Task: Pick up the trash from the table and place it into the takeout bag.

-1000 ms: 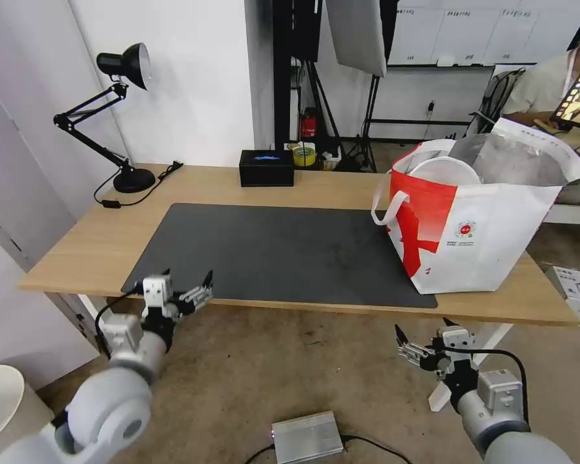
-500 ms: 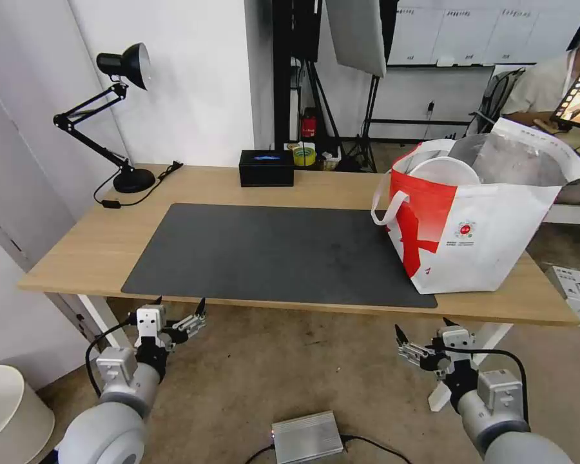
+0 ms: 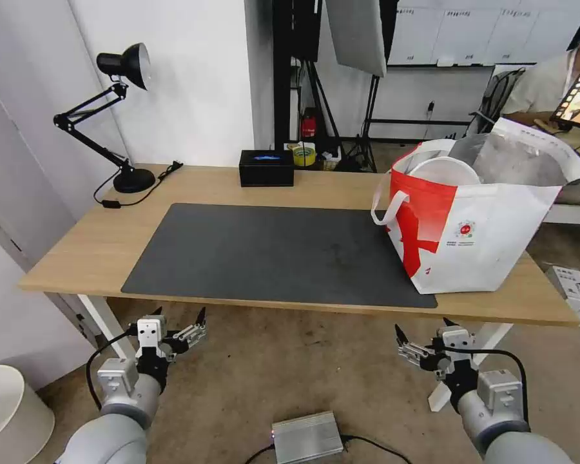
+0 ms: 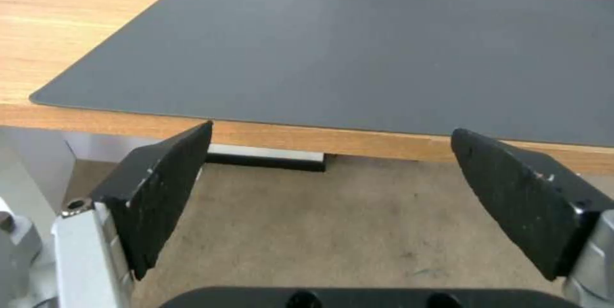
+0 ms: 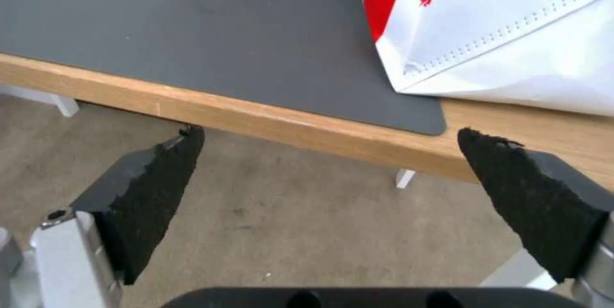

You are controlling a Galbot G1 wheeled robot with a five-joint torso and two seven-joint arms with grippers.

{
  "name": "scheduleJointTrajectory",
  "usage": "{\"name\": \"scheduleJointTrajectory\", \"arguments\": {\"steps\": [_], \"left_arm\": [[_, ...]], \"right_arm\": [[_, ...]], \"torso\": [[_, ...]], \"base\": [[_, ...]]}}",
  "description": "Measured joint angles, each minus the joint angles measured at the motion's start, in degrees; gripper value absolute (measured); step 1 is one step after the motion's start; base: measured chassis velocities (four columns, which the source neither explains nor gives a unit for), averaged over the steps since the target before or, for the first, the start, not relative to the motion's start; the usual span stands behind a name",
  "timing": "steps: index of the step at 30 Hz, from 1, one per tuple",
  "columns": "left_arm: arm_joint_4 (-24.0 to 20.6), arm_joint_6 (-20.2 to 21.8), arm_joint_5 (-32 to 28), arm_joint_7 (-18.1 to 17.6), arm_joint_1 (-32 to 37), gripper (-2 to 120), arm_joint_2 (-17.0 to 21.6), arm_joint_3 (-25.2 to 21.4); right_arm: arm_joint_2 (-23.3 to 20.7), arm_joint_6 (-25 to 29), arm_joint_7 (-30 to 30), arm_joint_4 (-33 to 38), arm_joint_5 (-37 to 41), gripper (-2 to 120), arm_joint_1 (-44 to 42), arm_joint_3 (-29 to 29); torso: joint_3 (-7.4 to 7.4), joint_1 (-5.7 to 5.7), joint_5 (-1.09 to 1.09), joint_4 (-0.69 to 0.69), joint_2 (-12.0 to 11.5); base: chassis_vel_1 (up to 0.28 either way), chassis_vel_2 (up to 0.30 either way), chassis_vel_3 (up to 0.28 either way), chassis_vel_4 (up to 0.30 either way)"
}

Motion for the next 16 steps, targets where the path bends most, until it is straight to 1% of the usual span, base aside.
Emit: {"name": "scheduleJointTrajectory", "arguments": {"steps": [16], "left_arm": [[-0.02,0.11,-0.1,-0.05,-0.13,100,0.05,0.05]], "right_arm": [[0.0,0.0,0.0,0.0,0.0,100,0.0,0.0]], "torso": [[0.0,0.0,0.0,0.0,0.0]], "base": [[0.0,0.0,0.0,0.0]]}}
